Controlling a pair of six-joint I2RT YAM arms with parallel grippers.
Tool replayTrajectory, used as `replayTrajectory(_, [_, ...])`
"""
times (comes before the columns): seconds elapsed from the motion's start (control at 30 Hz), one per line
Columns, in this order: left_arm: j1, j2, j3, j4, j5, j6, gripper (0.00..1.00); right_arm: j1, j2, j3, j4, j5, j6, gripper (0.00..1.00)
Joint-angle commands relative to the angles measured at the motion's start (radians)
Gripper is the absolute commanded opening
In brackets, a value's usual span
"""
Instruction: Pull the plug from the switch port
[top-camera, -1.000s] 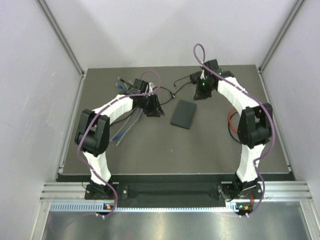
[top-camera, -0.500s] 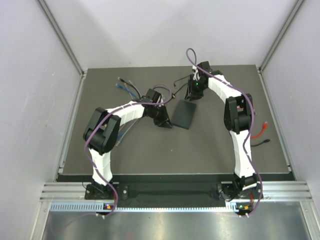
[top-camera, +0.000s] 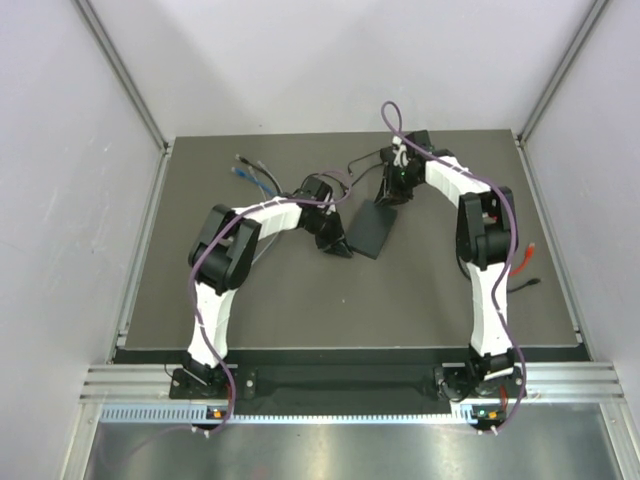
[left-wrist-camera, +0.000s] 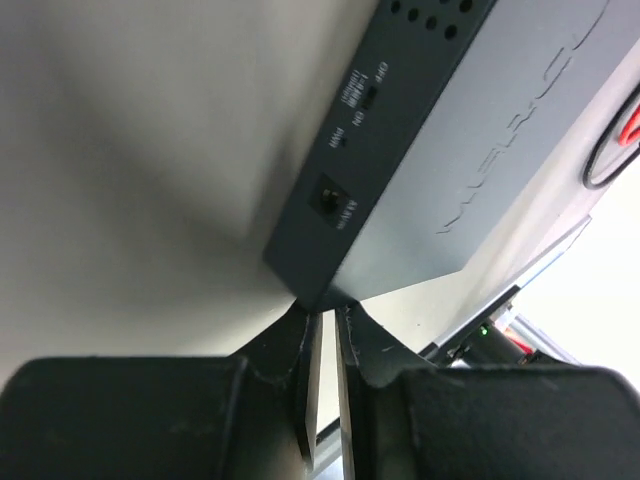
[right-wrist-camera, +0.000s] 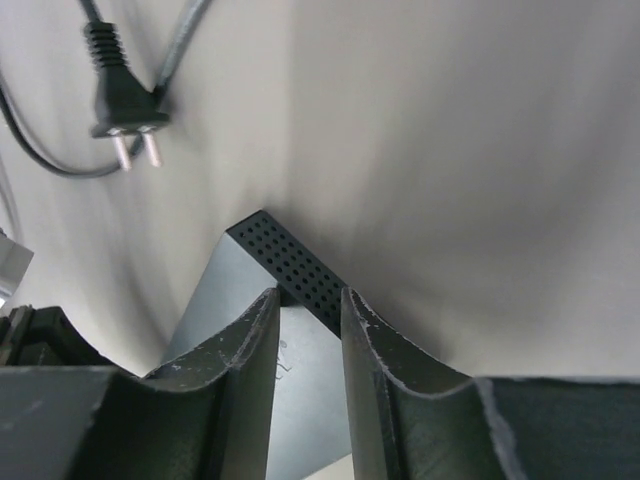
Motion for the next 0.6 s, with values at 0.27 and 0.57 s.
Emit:
replayTrajectory(0.27, [-0.001,0.152,0.285,0.007,-0.017,0.052,0.16,-0.006,-0.318,-0.376,0.06,0.029,0.028,0.27])
replayTrajectory(0.57, [-0.009,0.215,0.364,0.099,0.064,0.029,0.16,-0.005,-0.441,-0.533,0.141,0.002,0.15,0.27])
